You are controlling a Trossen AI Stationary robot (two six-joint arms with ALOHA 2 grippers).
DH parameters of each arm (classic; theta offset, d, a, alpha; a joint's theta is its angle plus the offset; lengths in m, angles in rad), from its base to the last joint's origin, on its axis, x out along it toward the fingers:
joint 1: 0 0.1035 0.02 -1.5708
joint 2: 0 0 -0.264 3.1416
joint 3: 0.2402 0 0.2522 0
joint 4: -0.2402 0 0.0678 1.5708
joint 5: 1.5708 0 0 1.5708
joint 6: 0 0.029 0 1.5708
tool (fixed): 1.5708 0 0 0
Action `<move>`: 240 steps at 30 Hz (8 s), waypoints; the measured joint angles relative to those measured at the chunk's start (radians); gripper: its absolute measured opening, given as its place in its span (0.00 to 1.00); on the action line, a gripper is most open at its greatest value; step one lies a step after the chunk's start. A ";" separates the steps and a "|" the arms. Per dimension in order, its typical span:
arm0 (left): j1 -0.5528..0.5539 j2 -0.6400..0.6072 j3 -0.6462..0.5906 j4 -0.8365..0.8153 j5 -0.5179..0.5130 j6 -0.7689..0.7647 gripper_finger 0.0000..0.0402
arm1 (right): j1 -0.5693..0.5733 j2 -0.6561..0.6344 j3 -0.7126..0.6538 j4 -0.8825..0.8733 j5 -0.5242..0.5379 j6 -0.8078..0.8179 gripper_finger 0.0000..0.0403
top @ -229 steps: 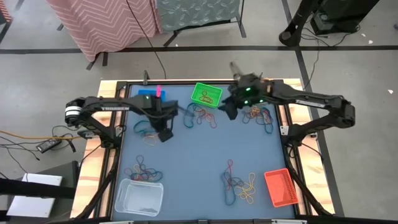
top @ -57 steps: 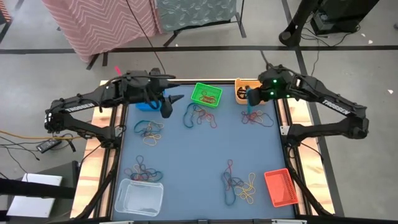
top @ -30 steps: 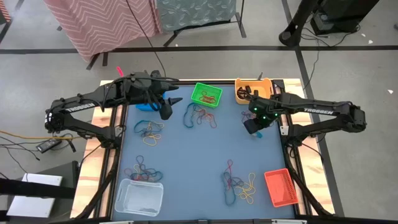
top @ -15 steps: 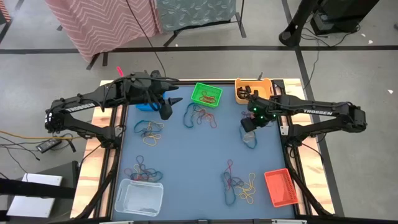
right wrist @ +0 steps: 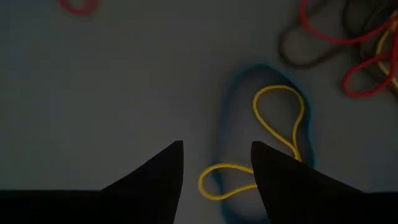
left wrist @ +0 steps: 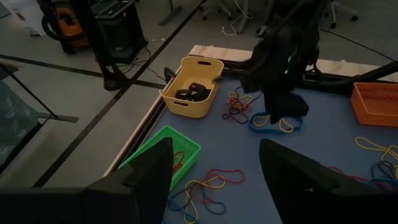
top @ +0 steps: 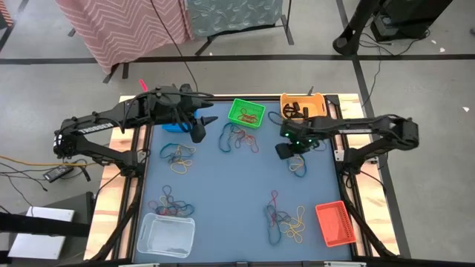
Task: Sort rubber bands into baskets
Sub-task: Put the blue rubber band into the blue bin
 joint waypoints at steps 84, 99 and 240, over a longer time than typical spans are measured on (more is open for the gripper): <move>0.004 0.001 -0.367 0.189 0.077 -0.293 0.60 | 0.023 0.217 0.051 1.558 -0.229 0.087 0.00; 0.006 0.050 -0.385 0.428 0.105 -0.232 0.61 | 0.025 0.200 0.053 1.574 -0.328 0.087 0.01; 0.067 0.203 -0.222 0.299 0.226 -0.165 0.00 | 0.029 0.199 0.101 1.767 -0.387 0.226 0.28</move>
